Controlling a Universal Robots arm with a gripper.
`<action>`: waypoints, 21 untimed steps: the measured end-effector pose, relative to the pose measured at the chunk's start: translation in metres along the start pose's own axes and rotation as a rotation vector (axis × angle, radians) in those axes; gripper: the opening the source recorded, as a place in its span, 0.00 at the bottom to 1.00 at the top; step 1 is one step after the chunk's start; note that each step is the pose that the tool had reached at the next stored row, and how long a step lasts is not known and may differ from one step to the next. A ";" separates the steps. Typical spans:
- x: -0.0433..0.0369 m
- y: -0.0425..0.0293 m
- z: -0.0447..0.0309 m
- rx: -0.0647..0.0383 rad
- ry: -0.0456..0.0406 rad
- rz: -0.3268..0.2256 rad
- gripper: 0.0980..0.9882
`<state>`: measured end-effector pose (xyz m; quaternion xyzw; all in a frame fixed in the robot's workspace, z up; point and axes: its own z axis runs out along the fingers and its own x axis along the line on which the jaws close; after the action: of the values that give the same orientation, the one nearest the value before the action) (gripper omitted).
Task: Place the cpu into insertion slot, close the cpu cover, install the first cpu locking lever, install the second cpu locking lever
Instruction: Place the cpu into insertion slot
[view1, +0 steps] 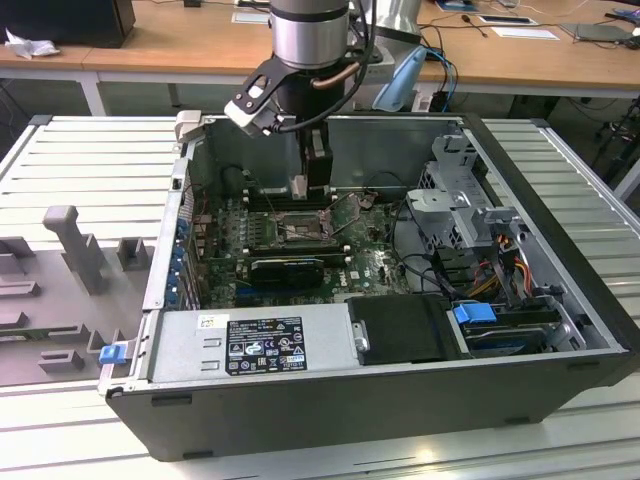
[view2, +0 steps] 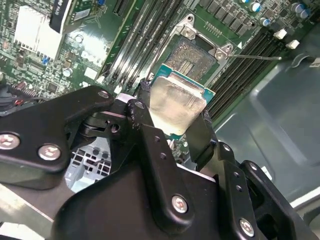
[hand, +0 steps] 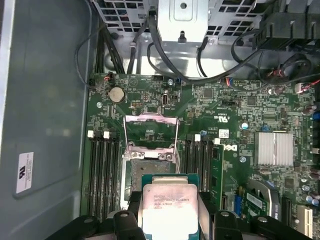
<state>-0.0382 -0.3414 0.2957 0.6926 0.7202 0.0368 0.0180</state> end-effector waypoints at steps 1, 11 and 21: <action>0.0003 -0.0002 0.0031 0.000 0.0000 0.000 0.48; 0.0009 -0.0035 0.0308 0.000 -0.0022 0.002 0.48; 0.0019 -0.0089 0.0584 0.000 -0.0024 0.006 0.48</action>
<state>-0.0427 -0.3382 0.2368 0.6946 0.7182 0.0360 0.0188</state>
